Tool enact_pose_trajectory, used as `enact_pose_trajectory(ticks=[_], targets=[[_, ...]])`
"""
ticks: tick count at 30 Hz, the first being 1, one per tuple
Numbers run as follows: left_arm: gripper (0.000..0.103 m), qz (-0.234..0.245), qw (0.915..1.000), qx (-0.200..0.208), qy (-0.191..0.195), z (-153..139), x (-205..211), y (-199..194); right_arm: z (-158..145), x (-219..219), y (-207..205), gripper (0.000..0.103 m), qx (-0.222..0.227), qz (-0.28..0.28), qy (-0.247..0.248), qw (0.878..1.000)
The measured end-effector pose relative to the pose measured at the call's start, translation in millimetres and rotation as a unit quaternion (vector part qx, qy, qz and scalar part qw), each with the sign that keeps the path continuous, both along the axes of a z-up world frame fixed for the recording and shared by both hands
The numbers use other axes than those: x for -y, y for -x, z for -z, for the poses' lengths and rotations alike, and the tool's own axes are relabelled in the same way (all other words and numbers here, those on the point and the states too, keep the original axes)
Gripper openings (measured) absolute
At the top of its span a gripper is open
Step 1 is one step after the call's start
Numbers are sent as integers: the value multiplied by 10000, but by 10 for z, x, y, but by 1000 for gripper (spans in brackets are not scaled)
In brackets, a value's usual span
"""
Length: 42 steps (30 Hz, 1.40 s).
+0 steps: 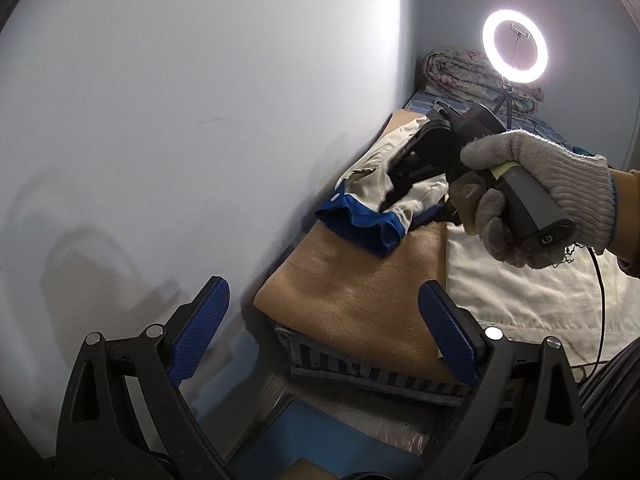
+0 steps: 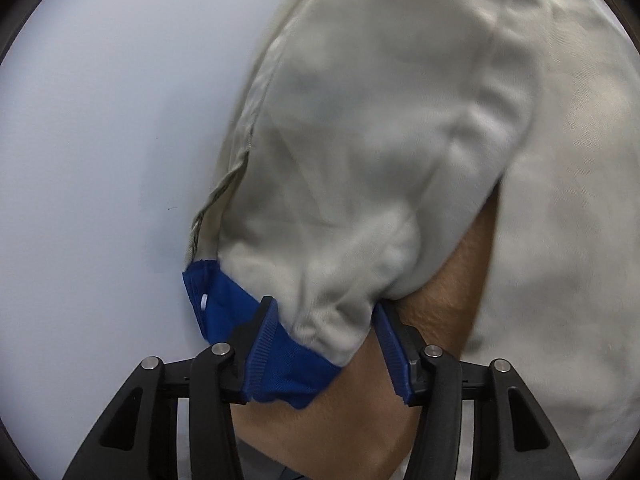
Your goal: Fold large clothes
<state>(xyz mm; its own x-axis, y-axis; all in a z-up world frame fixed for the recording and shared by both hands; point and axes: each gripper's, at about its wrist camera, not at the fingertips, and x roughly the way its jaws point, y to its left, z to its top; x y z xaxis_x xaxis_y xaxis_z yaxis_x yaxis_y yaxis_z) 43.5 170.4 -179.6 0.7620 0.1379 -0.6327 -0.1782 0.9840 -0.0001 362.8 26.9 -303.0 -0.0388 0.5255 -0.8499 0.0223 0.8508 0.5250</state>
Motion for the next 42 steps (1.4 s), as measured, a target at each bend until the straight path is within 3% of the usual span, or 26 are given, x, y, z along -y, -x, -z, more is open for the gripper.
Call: enact_pose_trajectory(ticks=[3, 6, 11, 14, 18, 23, 26, 29, 31, 37, 39, 40, 42], targets=[[97, -47, 10000, 5, 46, -15, -6, -25, -94, 39, 57, 11, 88, -161, -45, 9998], [86, -60, 9999, 1, -97, -39, 15, -68, -326, 80, 60, 4, 185, -247, -199, 9993], [85, 189, 9997, 68, 103, -79, 62, -153, -752, 469, 294, 3, 536, -422, -603, 9958], [85, 326, 9986, 96, 417, -106, 73, -307, -651, 668, 409, 3, 572, -423, -441, 9965], [85, 437, 9929, 4, 1110, -30, 83, -691, -347, 783, 492, 3, 427, -322, -409, 9977], [85, 183, 9849, -352, 1685, 262, 39, -1236, -325, 945, 534, 4, 653, -477, -596, 9949], [85, -116, 9776, -481, 2047, 454, -31, -1412, -459, 1050, 569, 12, 757, -630, -604, 9933], [85, -372, 9759, -612, 2060, 631, -50, -1560, -588, 1187, 676, 25, 899, -796, -567, 9911], [85, -441, 9765, -707, 1988, 733, -45, -1613, -879, 1290, 646, 26, 1163, -832, -533, 9883], [85, -614, 9790, -752, 1795, 884, 8, -1809, -1273, 1543, 407, 27, 1869, -702, -407, 9790], [75, -664, 9804, -734, 1703, 893, 53, -1837, -1405, 1610, 335, 27, 2017, -641, -335, 9768], [54, -640, 9815, -770, 1630, 899, 86, -1880, -1433, 1631, 295, 27, 2088, -604, -308, 9756], [31, -552, 9832, -872, 1507, 903, 143, -1942, -1424, 1641, 167, 25, 2155, -541, -272, 9746]])
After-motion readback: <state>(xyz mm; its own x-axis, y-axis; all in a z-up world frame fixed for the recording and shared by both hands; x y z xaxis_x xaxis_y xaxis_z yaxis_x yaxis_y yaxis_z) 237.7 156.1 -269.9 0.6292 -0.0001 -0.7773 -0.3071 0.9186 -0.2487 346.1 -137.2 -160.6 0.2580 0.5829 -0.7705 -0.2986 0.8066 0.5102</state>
